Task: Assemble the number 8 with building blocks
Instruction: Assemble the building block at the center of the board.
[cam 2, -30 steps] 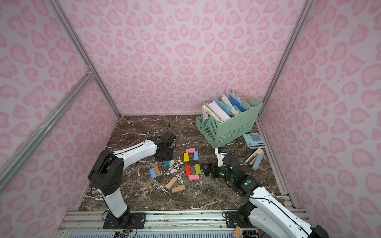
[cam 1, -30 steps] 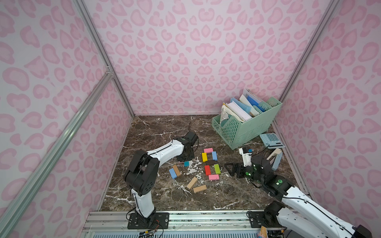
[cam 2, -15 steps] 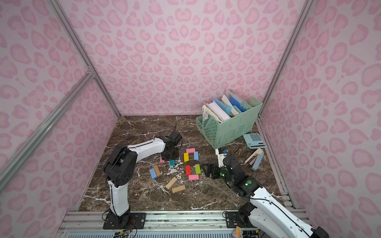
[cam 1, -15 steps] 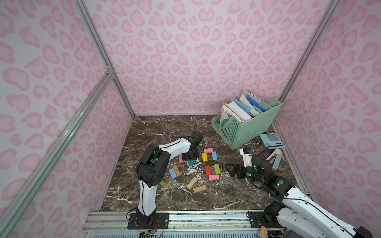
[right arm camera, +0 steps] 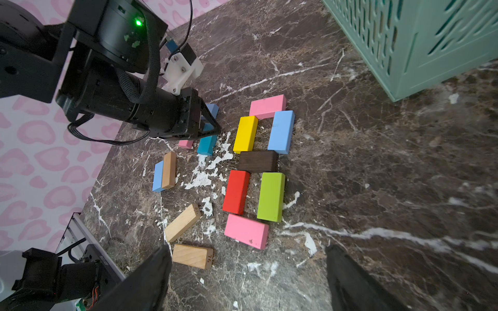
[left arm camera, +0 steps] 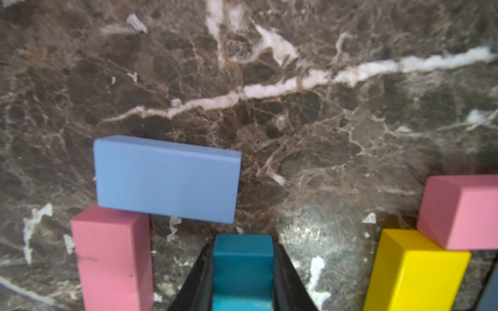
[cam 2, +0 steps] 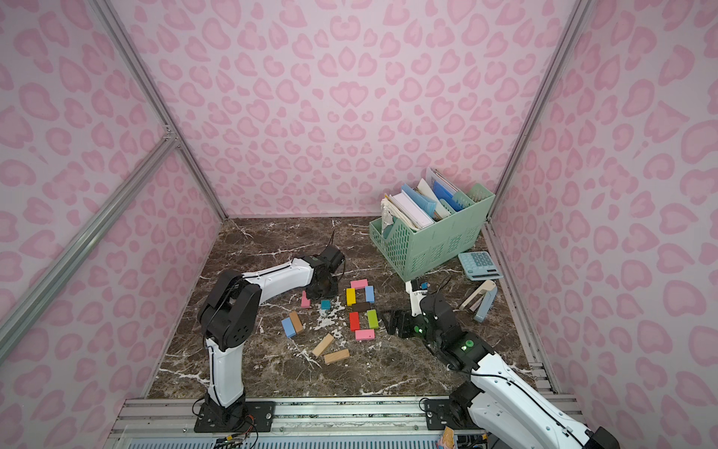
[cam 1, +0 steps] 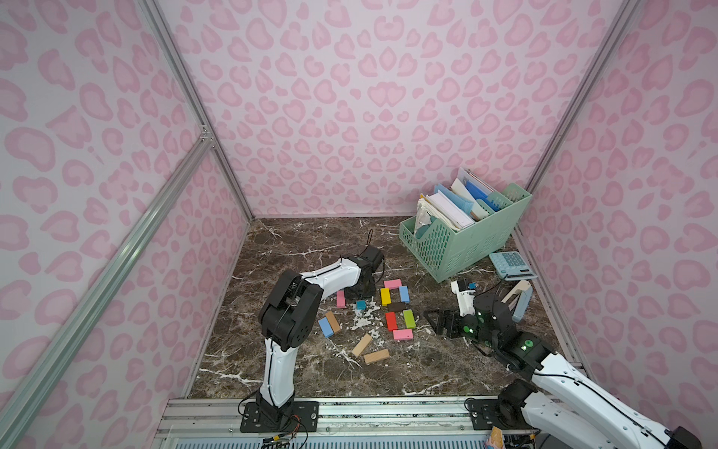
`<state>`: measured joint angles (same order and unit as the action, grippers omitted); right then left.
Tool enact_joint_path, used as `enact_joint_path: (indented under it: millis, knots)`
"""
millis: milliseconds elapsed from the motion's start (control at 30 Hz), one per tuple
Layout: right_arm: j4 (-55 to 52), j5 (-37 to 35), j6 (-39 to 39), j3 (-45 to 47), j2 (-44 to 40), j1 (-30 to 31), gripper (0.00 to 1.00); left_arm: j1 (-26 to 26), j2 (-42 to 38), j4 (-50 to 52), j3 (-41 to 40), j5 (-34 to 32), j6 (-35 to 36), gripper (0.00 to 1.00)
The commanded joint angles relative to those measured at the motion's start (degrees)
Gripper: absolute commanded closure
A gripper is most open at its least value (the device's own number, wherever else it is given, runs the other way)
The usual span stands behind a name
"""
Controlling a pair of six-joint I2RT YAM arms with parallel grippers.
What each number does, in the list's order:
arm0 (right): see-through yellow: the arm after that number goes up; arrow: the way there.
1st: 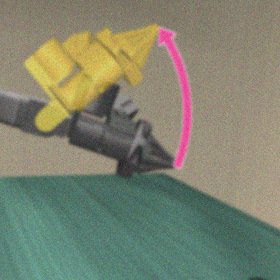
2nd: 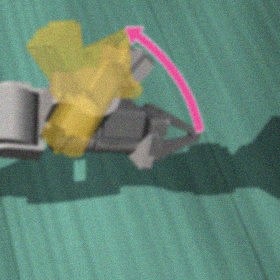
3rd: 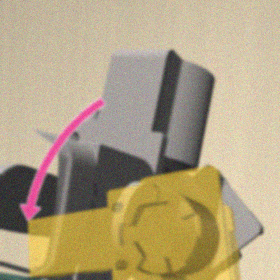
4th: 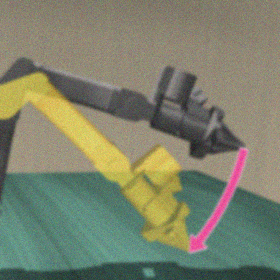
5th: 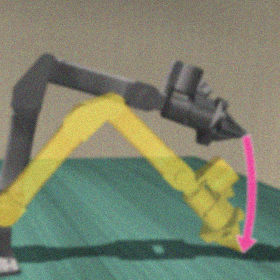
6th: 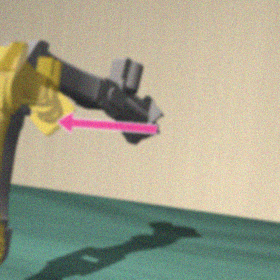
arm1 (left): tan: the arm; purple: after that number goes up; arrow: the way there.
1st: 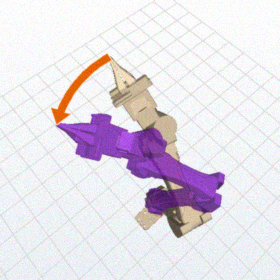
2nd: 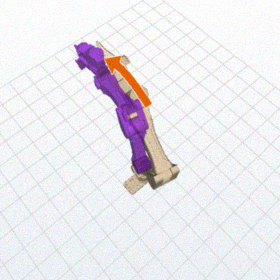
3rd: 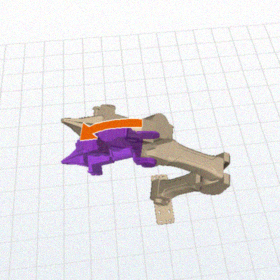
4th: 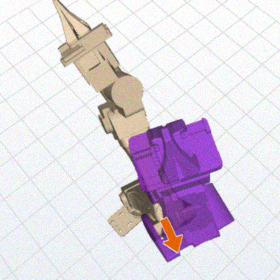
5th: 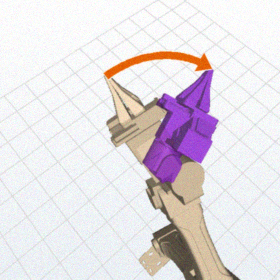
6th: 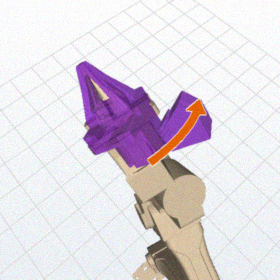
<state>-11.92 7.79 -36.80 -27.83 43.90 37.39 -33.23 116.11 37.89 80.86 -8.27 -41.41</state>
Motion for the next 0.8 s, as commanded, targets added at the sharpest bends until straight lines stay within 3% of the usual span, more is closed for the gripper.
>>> enact_joint_path:
  millis: [0, 633, 767]
  knots:
    - [0.8, -0.2, 0.3, 0.1, -0.1, 0.0, 0.09, 0.4, 0.8, 1.2, -0.2, -0.8, 1.3, 0.83]
    - [1.0, 0.0, 0.1, 0.4, -0.1, -0.1, 0.09, 1.2, 2.3, 0.9, 0.4, -0.6, 3.0, 0.79]
    - [1.0, 0.0, 0.1, 0.5, 0.0, 0.0, 0.09, 1.3, 2.4, 0.9, 0.2, -0.4, 2.9, 0.74]
